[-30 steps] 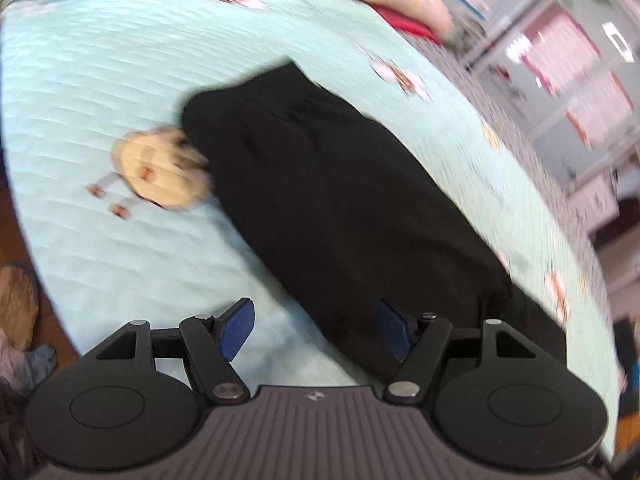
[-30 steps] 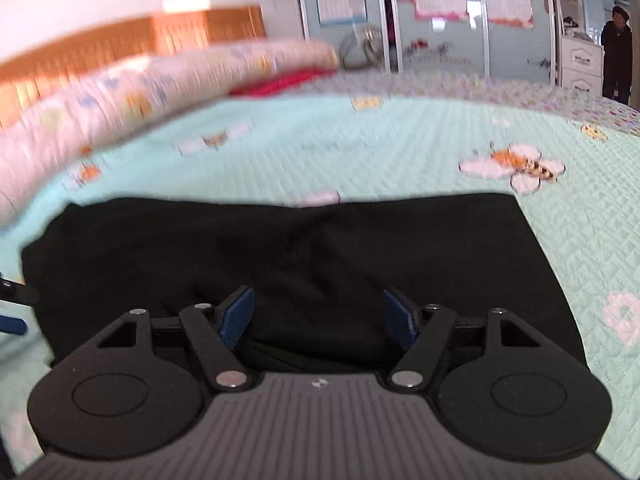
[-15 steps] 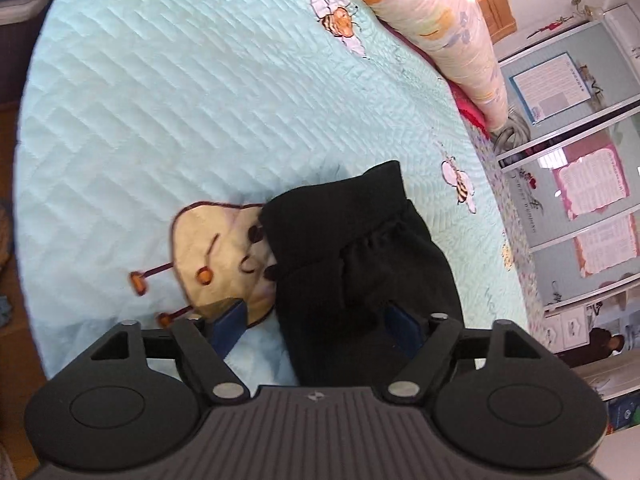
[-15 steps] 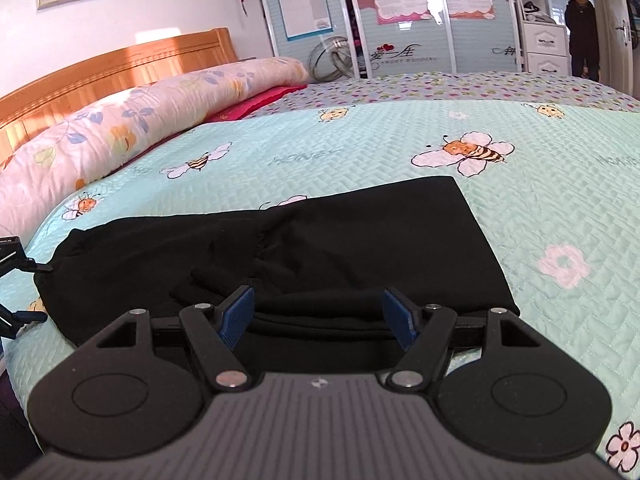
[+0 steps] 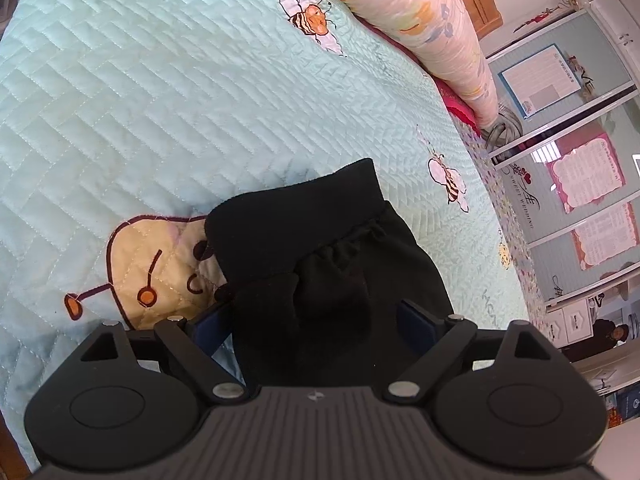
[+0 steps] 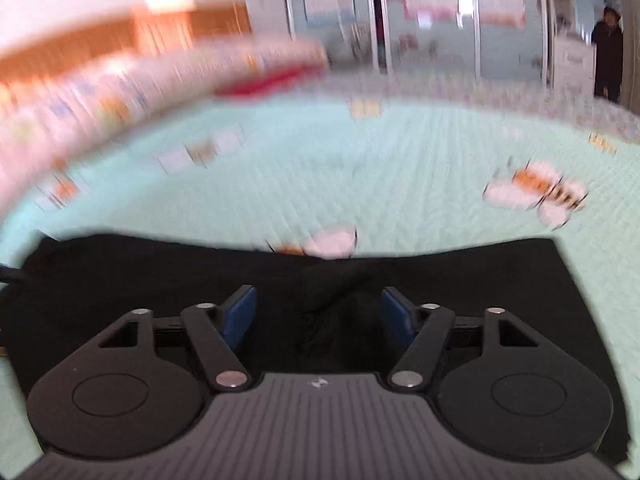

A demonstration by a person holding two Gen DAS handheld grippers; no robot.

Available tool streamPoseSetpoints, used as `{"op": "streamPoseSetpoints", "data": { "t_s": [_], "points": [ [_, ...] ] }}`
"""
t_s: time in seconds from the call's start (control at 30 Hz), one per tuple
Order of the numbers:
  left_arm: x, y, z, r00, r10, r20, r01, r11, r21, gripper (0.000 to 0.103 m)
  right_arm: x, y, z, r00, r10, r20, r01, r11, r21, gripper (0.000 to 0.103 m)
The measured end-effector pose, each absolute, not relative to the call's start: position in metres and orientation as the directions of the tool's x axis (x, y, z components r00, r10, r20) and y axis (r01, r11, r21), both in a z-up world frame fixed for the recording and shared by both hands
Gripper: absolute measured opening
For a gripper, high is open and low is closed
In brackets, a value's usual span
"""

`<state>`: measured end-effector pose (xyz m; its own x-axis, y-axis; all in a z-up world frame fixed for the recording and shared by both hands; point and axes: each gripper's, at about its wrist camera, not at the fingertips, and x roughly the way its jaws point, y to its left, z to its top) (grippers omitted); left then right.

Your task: Fold clothes

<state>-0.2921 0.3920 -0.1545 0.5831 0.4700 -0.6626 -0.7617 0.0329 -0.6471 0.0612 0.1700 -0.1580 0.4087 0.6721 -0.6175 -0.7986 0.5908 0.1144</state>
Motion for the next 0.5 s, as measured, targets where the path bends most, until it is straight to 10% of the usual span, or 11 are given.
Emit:
{"op": "streamPoseSetpoints", "data": {
  "t_s": [0.5],
  "points": [
    [-0.276, 0.398, -0.153, 0.551, 0.509, -0.661, -0.786, 0.052, -0.616, 0.098, 0.060, 0.108, -0.147, 0.370, 0.730, -0.574, -0.784, 0.577, 0.228, 0.050]
  ]
}}
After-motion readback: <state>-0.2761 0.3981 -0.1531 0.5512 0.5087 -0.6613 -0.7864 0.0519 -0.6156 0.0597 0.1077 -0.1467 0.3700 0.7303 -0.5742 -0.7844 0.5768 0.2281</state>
